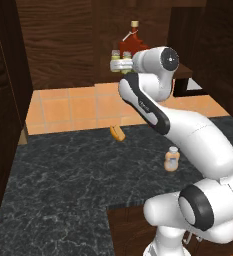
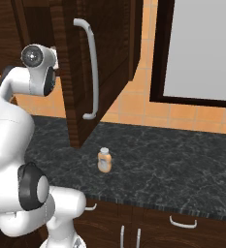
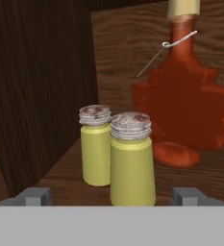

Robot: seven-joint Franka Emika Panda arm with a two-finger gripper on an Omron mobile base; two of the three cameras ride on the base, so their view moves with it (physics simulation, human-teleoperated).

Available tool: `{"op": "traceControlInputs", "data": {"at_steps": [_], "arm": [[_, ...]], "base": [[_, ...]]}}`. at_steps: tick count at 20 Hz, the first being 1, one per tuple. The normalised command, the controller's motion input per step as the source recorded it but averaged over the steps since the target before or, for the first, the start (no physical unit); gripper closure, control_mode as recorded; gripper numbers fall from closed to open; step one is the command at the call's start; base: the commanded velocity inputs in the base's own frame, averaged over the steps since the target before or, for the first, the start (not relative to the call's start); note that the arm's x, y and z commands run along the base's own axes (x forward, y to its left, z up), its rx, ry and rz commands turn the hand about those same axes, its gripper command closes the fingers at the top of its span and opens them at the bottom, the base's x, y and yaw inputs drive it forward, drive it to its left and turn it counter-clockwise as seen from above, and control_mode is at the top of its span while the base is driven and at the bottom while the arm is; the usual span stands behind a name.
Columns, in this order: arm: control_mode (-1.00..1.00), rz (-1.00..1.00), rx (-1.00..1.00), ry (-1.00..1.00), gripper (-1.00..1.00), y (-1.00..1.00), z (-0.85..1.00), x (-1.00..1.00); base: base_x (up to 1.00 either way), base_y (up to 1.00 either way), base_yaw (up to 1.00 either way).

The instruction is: Put the shaker and condiment bottle from the counter next to their counterparts in the cabinet.

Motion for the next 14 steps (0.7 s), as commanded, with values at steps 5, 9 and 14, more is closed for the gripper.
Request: {"op": "traceControlInputs", "data": {"at_steps": [5,9,14], "arm": [[-1.0,-0.06,0.0,0.01,-1.0,0.0,0.01,-0.41],[-1.0,-0.11,0.0,0.02,-1.0,0.0,0.1,-0.46],[-1.0,-0.14,0.02,0.0,-1.0,0.0,0.11,-0.6]], "base": [[0.0,0.0,0.0],[0.0,0.0,0.0],[0.0,0.0,0.0]]}}
